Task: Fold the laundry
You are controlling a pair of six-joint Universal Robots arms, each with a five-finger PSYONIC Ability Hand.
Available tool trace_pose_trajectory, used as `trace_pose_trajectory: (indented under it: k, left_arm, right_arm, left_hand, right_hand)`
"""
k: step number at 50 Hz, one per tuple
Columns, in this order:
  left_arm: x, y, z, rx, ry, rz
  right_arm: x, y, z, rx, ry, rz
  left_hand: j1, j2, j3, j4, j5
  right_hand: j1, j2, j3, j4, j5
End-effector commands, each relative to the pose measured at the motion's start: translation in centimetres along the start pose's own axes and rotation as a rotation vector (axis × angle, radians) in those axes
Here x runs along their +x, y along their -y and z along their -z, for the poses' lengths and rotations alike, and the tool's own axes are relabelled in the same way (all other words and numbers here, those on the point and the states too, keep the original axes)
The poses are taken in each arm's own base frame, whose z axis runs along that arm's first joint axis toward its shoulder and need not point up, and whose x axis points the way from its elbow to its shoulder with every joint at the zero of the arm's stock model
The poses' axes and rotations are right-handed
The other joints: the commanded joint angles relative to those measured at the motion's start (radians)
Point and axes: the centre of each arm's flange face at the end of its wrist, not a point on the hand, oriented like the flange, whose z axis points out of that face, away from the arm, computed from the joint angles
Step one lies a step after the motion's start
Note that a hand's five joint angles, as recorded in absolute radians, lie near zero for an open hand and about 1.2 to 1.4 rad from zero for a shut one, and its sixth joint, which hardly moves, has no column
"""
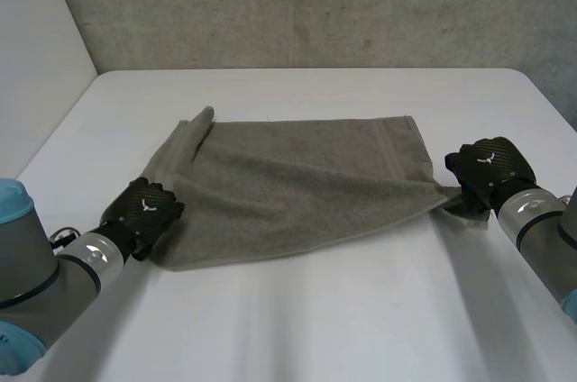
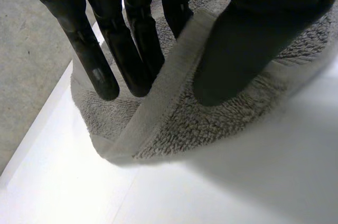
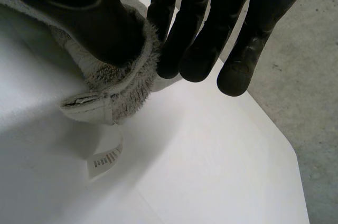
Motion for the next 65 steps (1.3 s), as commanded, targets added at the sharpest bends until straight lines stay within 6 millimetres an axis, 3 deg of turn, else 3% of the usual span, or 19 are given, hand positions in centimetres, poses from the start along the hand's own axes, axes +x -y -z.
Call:
trace_pose_trajectory:
  k: [1, 7, 13, 16, 17, 18, 19, 20, 21, 23, 28, 32, 37, 40, 43, 45, 50, 59, 65]
  left_arm:
    - [-1.3, 0.0, -0.2, -0.001, 0.04, 0.002]
    - [-3.7, -0.1, 0.3, -0.027, 0.099, 0.022]
    - [-6.1, 1.8, 2.3, -0.017, 0.154, 0.039]
    - [-8.7, 3.5, 3.8, 0.032, 0.247, 0.093]
    - [-10.2, 4.3, 4.7, 0.069, 0.301, 0.146]
    - [-10.2, 4.3, 4.7, 0.069, 0.302, 0.146]
    - [-11.5, 5.2, 5.6, 0.114, 0.35, 0.212]
    - [-12.8, 6.3, 6.5, 0.167, 0.393, 0.283]
    - [-12.8, 6.3, 6.5, 0.168, 0.394, 0.284]
    - [-14.8, 8.5, 8.2, 0.274, 0.449, 0.417]
    - [-15.4, 10.2, 9.6, 0.339, 0.443, 0.539]
    - [-14.7, 9.9, 9.4, 0.304, 0.415, 0.559]
    - [-13.5, 8.3, 8.0, 0.235, 0.365, 0.597]
    - [-12.1, 6.0, 5.7, 0.144, 0.305, 0.647]
    - [-11.5, 5.5, 5.1, 0.12, 0.282, 0.66]
    - [-10.3, 4.3, 3.4, 0.071, 0.23, 0.684]
    - [-9.5, 3.4, 0.9, 0.036, 0.198, 0.695]
    - [-10.3, 2.3, -4.5, 0.023, 0.272, 0.684]
    - [-10.7, 2.2, -6.7, 0.049, 0.325, 0.676]
  right_arm:
    - [0.1, 0.1, 0.0, 0.0, -0.003, -0.001]
    - [1.1, 1.2, 0.4, 0.01, -0.023, 0.0]
    - [2.6, 3.4, 2.2, -0.008, -0.001, 0.005]
    - [4.4, 5.3, 3.4, -0.002, 0.006, 0.003]
    - [5.3, 6.6, 4.3, 0.017, 0.005, 0.005]
    - [6.2, 8.0, 5.3, 0.045, 0.002, 0.011]
    - [6.2, 8.0, 5.3, 0.046, 0.002, 0.011]
    - [7.0, 9.5, 6.3, 0.08, -0.002, 0.02]
    - [7.0, 9.5, 6.3, 0.08, -0.002, 0.02]
    - [8.5, 12.2, 7.7, 0.141, -0.023, 0.037]
    - [10.3, 14.6, 9.0, 0.165, -0.045, 0.054]
    - [10.4, 14.4, 8.9, 0.114, -0.013, 0.066]
    - [8.0, 9.8, 5.6, -0.104, 0.158, 0.186]
    - [7.3, 8.1, 4.5, -0.173, 0.212, 0.244]
    - [6.7, 6.6, 3.2, -0.216, 0.239, 0.241]
    - [6.5, 6.1, 2.5, -0.224, 0.246, 0.239]
    - [6.2, 5.0, 0.3, -0.204, 0.224, 0.251]
    - [4.5, 3.7, -5.1, -0.093, 0.119, 0.32]
    - [3.8, 2.5, -8.2, -0.061, 0.052, 0.345]
  left_hand:
    - [0.328, 0.331, 0.333, 0.331, 0.334]
    - [0.328, 0.331, 0.333, 0.331, 0.334]
    - [0.328, 0.331, 0.333, 0.331, 0.334]
    - [0.328, 0.331, 0.333, 0.331, 0.334]
    - [0.328, 0.331, 0.333, 0.331, 0.334]
    - [0.328, 0.331, 0.333, 0.331, 0.334]
    - [0.328, 0.331, 0.333, 0.331, 0.334]
    - [0.328, 0.331, 0.333, 0.331, 0.334]
    - [0.328, 0.331, 0.333, 0.331, 0.334]
    - [0.328, 0.331, 0.333, 0.331, 0.334]
    - [0.328, 0.331, 0.333, 0.331, 0.334]
    - [0.328, 0.331, 0.333, 0.331, 0.334]
    - [0.328, 0.331, 0.333, 0.331, 0.334]
    - [0.328, 0.331, 0.333, 0.331, 0.334]
    - [0.328, 0.331, 0.333, 0.331, 0.334]
    - [0.328, 0.331, 0.333, 0.331, 0.334]
    - [0.328, 0.331, 0.333, 0.331, 0.334]
    - [0.328, 0.331, 0.333, 0.331, 0.334]
    - [0.328, 0.331, 0.333, 0.331, 0.334]
  right_hand:
    - [0.062, 0.049, 0.054, 0.058, 0.049]
    - [0.062, 0.049, 0.054, 0.058, 0.049]
    - [0.062, 0.049, 0.054, 0.058, 0.049]
    - [0.062, 0.049, 0.054, 0.058, 0.049]
    - [0.062, 0.049, 0.054, 0.058, 0.049]
    - [0.062, 0.049, 0.054, 0.058, 0.049]
    - [0.062, 0.049, 0.054, 0.058, 0.049]
    - [0.062, 0.049, 0.054, 0.058, 0.049]
    - [0.062, 0.049, 0.054, 0.058, 0.049]
    - [0.062, 0.049, 0.054, 0.058, 0.049]
    - [0.062, 0.049, 0.054, 0.058, 0.049]
    - [0.062, 0.049, 0.054, 0.058, 0.049]
    - [0.062, 0.049, 0.054, 0.058, 0.049]
    - [0.062, 0.049, 0.054, 0.058, 0.049]
    - [0.062, 0.049, 0.054, 0.058, 0.049]
    - [0.062, 0.049, 0.054, 0.058, 0.049]
    - [0.062, 0.049, 0.054, 0.058, 0.049]
    - [0.062, 0.049, 0.054, 0.058, 0.049]
    - [0.062, 0.049, 0.054, 0.058, 0.049]
